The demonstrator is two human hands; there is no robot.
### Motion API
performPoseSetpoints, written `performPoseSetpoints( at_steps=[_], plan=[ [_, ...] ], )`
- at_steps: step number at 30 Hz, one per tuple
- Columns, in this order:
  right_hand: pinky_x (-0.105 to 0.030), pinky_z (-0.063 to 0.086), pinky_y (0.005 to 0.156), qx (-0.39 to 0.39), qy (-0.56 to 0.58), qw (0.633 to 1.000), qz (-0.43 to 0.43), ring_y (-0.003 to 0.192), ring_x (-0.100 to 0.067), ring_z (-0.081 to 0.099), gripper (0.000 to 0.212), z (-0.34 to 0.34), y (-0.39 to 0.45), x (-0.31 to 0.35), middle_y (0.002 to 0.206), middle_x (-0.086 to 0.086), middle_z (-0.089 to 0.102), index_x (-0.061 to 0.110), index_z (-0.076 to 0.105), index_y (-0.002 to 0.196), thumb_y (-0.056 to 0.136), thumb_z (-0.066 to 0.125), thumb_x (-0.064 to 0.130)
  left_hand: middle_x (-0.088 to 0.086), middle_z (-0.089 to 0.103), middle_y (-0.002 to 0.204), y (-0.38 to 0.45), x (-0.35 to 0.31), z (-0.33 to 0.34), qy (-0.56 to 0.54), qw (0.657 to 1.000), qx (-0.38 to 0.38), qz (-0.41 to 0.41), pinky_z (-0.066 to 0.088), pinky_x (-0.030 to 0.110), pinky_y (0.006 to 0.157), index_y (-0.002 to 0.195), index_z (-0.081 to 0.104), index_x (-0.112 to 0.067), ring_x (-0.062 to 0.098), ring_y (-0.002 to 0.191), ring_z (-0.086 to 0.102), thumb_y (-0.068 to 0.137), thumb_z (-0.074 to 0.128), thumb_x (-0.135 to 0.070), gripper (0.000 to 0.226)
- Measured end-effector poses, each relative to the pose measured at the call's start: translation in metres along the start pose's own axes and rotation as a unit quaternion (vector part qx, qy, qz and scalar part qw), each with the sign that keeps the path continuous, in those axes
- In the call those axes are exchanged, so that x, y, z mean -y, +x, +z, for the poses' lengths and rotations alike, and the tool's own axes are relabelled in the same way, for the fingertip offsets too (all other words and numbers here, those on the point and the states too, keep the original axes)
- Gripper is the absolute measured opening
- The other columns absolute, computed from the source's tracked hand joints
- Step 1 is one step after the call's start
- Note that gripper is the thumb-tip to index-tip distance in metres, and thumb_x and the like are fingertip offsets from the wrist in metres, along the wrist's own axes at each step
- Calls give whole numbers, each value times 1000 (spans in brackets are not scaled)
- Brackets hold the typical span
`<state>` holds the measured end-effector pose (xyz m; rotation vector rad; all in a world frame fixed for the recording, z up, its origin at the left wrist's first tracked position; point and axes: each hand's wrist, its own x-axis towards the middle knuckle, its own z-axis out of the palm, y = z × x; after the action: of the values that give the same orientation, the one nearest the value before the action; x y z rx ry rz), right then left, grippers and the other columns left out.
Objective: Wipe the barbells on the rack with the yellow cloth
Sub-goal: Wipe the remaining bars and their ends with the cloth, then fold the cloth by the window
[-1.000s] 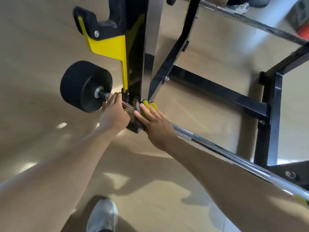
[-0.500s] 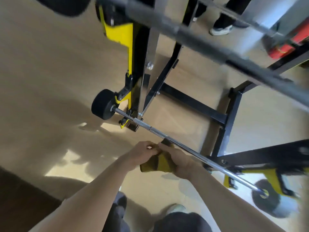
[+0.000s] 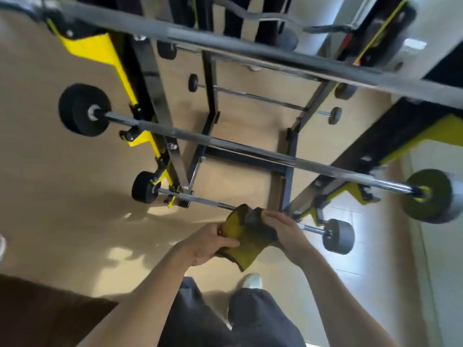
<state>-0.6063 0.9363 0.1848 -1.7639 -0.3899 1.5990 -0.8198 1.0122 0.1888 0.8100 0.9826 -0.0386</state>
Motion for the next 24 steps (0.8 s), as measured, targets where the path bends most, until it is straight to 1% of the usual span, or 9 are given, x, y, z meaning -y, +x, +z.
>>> performPoseSetpoints(
  at_steps=[3, 6, 9, 13, 15, 17, 19, 21, 24],
  plan=[
    [-47, 56, 91, 58, 59, 996, -19, 111, -32, 64, 44, -33, -49, -12, 120, -10, 68, 16, 63, 126, 87, 75, 33, 19, 64, 124, -8, -11, 49, -23, 999, 22, 13, 50, 46, 101, 125, 56, -11, 35, 116, 60, 73, 80, -10, 57],
    [-41, 60, 79, -28, 50, 998, -39, 104, -31, 68, 33, -66, -79, -18, 111, -10, 72, 11, 65, 117, 88, 74, 25, 17, 64, 126, -7, -19, 84, 11, 996, 87, 16, 48, 48, 104, 128, 55, -10, 34, 119, 60, 63, 88, -17, 73],
    [-43, 57, 82, -132, 161, 978, -19, 105, -32, 65, 19, -96, -91, -20, 110, -11, 70, 9, 66, 110, 96, 63, 22, 10, 64, 126, 0, -28, 109, 118, 988, 89, 38, 50, 46, 102, 127, 57, -19, 28, 118, 61, 64, 91, -22, 71],
    [-45, 58, 81, -138, 293, 945, -33, 108, -38, 64, 22, -122, -116, -27, 114, -20, 68, 3, 64, 117, 96, 60, 9, 0, 67, 119, 9, -39, 136, 268, 960, 62, 53, 54, 42, 97, 124, 57, -25, 21, 111, 64, 46, 96, -41, 88],
    [-43, 58, 82, -121, 337, 931, -69, 110, -38, 64, 28, -128, -132, -31, 117, -19, 67, 4, 61, 124, 97, 55, 1, 0, 67, 122, 17, -48, 145, 302, 943, 133, 33, 51, 46, 100, 128, 56, -25, 21, 113, 64, 45, 93, -54, 96],
    [-45, 56, 90, -106, 360, 922, -95, 111, -38, 62, 32, -132, -147, -38, 120, -20, 64, 3, 58, 128, 98, 50, -1, 9, 63, 133, 24, -58, 158, 210, 943, 253, -48, 42, 50, 109, 134, 55, -19, 27, 123, 59, 70, 79, -57, 78],
    [-52, 45, 106, -98, 398, 904, -118, 118, -41, 55, 36, -137, -158, -48, 126, -21, 56, -3, 47, 136, 100, 48, 4, 17, 56, 139, 29, -67, 176, 110, 942, 291, -127, 35, 51, 113, 135, 56, -10, 30, 128, 54, 96, 53, -48, 55],
    [-54, 33, 111, -101, 454, 872, -156, 125, -42, 47, 45, -139, -166, -54, 135, -20, 51, -1, 39, 143, 103, 47, 18, 24, 53, 139, 40, -72, 196, 123, 933, 315, -124, 37, 52, 112, 136, 53, -1, 34, 127, 53, 99, 52, -32, 49],
    [-47, 46, 103, -151, 499, 835, -177, 126, -36, 54, 54, -127, -183, -66, 138, -20, 54, 6, 48, 141, 96, 61, 32, 24, 65, 122, 52, -71, 224, 175, 925, 328, -75, 53, 43, 95, 127, 58, 4, 34, 112, 63, 90, 66, -15, 43]
  ],
)
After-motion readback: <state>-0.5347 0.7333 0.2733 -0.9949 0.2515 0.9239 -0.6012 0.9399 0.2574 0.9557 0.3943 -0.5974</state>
